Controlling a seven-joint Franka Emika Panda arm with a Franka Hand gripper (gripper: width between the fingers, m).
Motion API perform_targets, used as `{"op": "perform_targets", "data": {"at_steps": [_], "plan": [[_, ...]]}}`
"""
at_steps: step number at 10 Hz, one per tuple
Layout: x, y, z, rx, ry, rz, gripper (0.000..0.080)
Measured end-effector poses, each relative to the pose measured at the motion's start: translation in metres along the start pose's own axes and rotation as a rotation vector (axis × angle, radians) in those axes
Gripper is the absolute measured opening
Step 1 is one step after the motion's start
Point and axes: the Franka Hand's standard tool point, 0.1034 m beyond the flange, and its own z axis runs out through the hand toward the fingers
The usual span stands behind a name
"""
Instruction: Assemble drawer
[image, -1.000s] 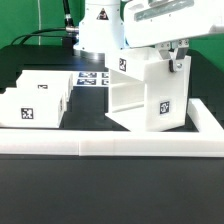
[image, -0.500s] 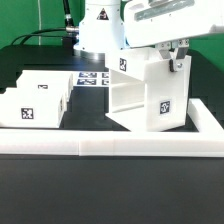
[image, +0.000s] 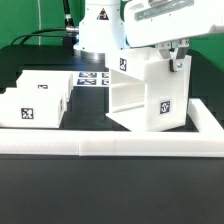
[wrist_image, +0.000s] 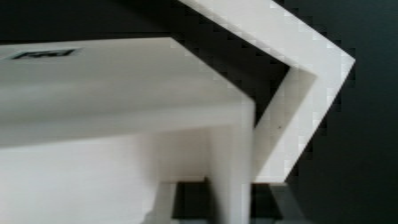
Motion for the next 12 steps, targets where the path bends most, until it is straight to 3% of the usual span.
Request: {"op": "perform_targets", "data": {"at_steps": [2,6,12], "plan": [[-0.002,0.0,0.0,0.002,-0.003,0.015,0.0061],[-0.015,-0.008,0.003,0.016,-0.036,0.337,0.0061],[-0.006,-0.024,0.005,0.037,-0.049,0.443,0.0061]]}}
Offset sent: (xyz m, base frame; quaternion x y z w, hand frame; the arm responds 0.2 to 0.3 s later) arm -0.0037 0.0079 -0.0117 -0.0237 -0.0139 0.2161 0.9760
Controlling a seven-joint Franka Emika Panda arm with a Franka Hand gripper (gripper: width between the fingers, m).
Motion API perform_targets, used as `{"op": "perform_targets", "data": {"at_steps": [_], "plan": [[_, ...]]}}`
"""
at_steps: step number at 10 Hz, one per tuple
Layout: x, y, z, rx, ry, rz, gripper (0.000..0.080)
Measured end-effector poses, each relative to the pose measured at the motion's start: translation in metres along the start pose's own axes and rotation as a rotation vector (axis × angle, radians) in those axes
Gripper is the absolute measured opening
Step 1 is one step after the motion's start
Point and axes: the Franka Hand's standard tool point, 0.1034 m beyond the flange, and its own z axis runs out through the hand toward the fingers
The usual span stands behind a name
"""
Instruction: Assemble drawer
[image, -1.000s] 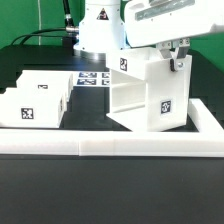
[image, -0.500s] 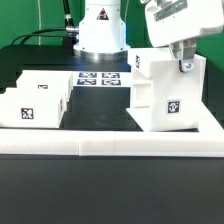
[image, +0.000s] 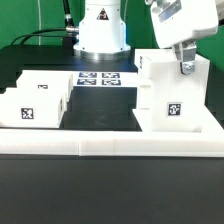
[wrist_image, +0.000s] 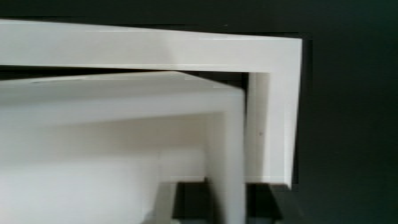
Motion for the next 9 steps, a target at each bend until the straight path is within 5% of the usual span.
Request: {"op": "perform_targets", "data": {"at_steps": [5,9], "plan": [[0.002,-0.028,0.013,0.008,0.011,0.061,0.0063],[0.005,-0.045,0.018,-0.021,0.007,0.089,0.0064]]}}
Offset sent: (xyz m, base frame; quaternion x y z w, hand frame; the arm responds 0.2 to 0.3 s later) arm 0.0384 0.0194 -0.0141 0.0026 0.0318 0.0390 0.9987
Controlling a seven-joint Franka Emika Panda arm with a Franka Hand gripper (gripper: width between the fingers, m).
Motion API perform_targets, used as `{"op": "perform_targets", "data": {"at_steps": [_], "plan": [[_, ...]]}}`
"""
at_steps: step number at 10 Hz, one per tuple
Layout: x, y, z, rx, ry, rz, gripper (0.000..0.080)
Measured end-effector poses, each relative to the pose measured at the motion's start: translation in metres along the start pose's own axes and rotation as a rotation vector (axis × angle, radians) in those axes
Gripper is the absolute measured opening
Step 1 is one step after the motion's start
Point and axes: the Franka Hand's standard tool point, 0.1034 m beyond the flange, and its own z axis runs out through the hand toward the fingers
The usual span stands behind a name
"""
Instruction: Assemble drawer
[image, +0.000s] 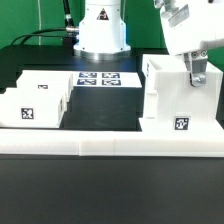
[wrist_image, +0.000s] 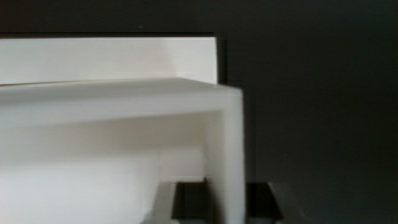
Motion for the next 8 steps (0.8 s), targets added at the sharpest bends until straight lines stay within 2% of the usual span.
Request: {"op": "perform_targets", "data": {"at_steps": [4,6,7,8], "plan": [[0.0004,-0.0002,-0.0005,0.0,0.0,-0.008,0.0064],[0.0002,-0.004,-0.0028,0.016,0.003,-0.015,0.0353],[0.0001,-0.0059,-0.004,0.024,0.004,-0.022,0.0536],[-0.0002,-0.0068,-0.005,0.027,0.004,-0.027,0.0536]]}}
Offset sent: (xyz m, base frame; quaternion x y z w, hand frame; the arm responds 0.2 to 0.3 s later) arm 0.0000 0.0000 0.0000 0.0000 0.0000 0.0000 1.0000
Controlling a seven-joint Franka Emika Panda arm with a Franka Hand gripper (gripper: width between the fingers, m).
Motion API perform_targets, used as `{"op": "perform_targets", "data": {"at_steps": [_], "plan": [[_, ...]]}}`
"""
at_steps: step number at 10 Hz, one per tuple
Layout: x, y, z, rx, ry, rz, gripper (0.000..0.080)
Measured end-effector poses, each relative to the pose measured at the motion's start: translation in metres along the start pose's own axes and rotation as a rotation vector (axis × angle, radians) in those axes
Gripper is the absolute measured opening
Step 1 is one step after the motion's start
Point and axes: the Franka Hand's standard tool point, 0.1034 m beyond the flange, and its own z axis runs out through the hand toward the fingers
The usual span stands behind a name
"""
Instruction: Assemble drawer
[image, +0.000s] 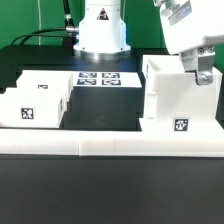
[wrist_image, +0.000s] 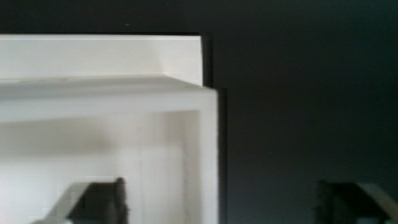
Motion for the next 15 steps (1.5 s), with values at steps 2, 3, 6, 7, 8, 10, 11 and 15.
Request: {"op": "perform_targets", "data": {"at_steps": [2,3,6,7,8,10,11,15], "plan": [[0.0,-0.001,-0.001,0.002,0.0,-0.007,0.0642],[0.0,-0.001,-0.001,0.002,0.0,-0.011,0.0648],[0.005,0.002,-0.012,-0.018,-0.015,-0.184,0.0649],[0.012,0.003,-0.023,-0.02,-0.022,-0.266,0.0649],[0.017,0.003,-0.03,-0.02,-0.025,-0.322,0.0649],[0.018,0.002,-0.032,-0.016,-0.024,-0.375,0.0649],[0.018,0.003,-0.032,-0.017,-0.024,-0.419,0.0649],[0.038,0.009,-0.046,-0.099,-0.089,-0.941,0.0649]]}}
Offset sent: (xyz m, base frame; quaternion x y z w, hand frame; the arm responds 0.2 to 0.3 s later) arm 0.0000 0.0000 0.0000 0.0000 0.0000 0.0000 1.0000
